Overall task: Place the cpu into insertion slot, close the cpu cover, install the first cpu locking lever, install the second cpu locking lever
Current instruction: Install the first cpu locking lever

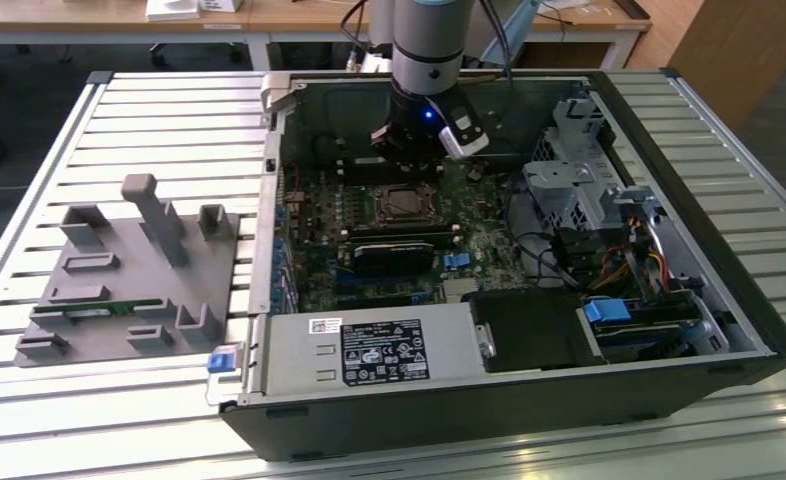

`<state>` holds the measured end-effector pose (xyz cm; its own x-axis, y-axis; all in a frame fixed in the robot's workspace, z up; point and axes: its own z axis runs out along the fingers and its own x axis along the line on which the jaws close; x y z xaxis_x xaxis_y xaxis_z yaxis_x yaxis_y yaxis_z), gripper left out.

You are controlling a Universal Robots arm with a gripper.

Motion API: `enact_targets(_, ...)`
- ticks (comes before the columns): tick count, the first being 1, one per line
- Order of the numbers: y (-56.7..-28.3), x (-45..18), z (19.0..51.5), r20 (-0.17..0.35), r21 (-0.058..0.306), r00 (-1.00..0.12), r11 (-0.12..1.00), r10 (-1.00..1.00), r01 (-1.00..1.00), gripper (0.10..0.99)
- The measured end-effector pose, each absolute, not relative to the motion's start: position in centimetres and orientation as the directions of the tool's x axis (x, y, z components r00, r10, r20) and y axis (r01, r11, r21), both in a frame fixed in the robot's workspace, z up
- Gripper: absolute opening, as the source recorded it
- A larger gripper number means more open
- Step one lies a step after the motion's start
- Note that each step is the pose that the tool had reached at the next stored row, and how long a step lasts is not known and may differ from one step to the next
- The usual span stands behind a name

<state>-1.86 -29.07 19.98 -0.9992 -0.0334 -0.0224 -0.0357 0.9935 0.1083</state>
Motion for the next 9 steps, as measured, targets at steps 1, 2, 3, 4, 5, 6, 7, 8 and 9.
enact_targets(1, -29.07, -1.85, 19.97, -0.023, 0.108, -0.999, 0.993, -0.033, -0.036, 0.106)
enact_targets(2, -29.06, -1.85, 19.98, -0.023, 0.109, -0.999, 0.993, -0.033, -0.036, 0.106)
enact_targets(3, -29.06, -1.85, 19.99, -0.023, 0.109, -0.999, 0.993, -0.033, -0.036, 0.106)
enact_targets(4, -29.07, -1.85, 20.03, -0.023, 0.109, -0.999, 0.993, -0.033, -0.036, 0.106)
enact_targets(5, -29.07, -1.85, 20.08, -0.023, 0.109, -0.999, 0.993, -0.033, -0.036, 0.106)
enact_targets(6, -29.07, -1.85, 20.16, -0.023, 0.109, -0.999, 0.993, -0.033, -0.036, 0.106)
enact_targets(7, -29.07, -1.85, 20.21, -0.023, 0.109, -0.999, 0.993, -0.033, -0.036, 0.106)
enact_targets(8, -29.06, -1.85, 20.22, -0.023, 0.109, -0.999, 0.993, -0.033, -0.036, 0.106)
enact_targets(9, -29.06, -1.85, 20.21, -0.023, 0.109, -0.999, 0.993, -0.033, -0.036, 0.106)
